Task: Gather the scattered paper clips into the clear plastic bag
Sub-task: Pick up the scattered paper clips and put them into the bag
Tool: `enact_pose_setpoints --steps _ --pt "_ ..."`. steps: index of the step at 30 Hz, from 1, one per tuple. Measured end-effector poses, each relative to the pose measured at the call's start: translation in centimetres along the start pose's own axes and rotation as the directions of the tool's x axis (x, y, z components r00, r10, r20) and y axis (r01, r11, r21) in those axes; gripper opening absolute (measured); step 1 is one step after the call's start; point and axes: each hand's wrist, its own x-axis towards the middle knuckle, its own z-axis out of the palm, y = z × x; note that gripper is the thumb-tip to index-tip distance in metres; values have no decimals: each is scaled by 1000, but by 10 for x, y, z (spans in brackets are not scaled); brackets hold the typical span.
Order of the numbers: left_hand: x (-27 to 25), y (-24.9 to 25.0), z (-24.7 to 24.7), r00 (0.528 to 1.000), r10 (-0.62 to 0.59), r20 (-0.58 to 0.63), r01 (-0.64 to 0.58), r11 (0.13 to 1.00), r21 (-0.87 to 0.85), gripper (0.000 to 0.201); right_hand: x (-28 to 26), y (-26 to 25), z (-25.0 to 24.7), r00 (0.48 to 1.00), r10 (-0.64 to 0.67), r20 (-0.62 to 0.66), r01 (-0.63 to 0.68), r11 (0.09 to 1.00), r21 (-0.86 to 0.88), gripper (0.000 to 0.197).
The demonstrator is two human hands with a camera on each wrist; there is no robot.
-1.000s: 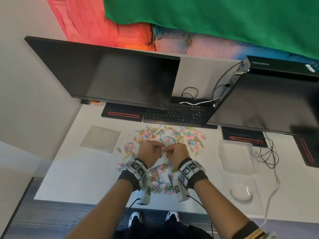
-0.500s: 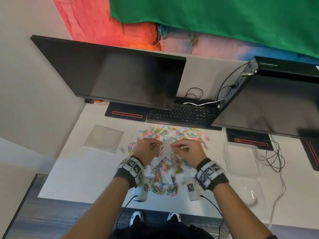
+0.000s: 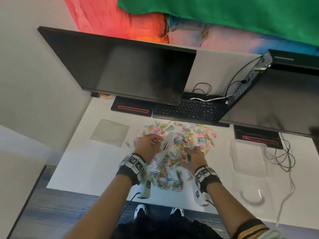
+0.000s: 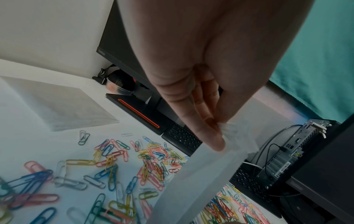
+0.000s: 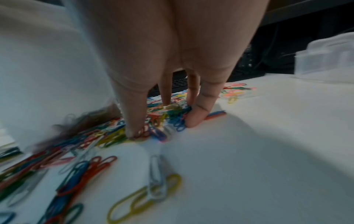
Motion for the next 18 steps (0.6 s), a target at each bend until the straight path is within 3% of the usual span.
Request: enact_pose_setpoints --steps 5,7,10,14,16,18 --pt "-2 1 2 1000 9 -3 -9 1000 -6 19 7 -20 3 995 -95 -42 90 991 -98 27" --pt "-3 3 4 1000 4 4 -4 1000 -12 19 6 -20 3 995 -96 -34 91 988 -127 20" --pt "-6 6 6 1000 -3 24 3 1000 -15 20 4 -15 -4 995 -94 -33 90 991 -96 26" --pt "-7 7 7 999 8 40 -8 1000 9 19 -5 -4 -26 989 73 -127 -45 975 217 11" --pt "-7 9 7 999 5 48 -6 1000 26 19 -11 4 -37 968 233 -96 -161 866 474 13" --pt "-7 11 9 999 6 53 -8 999 39 19 -17 8 -49 954 300 -13 -218 722 656 19"
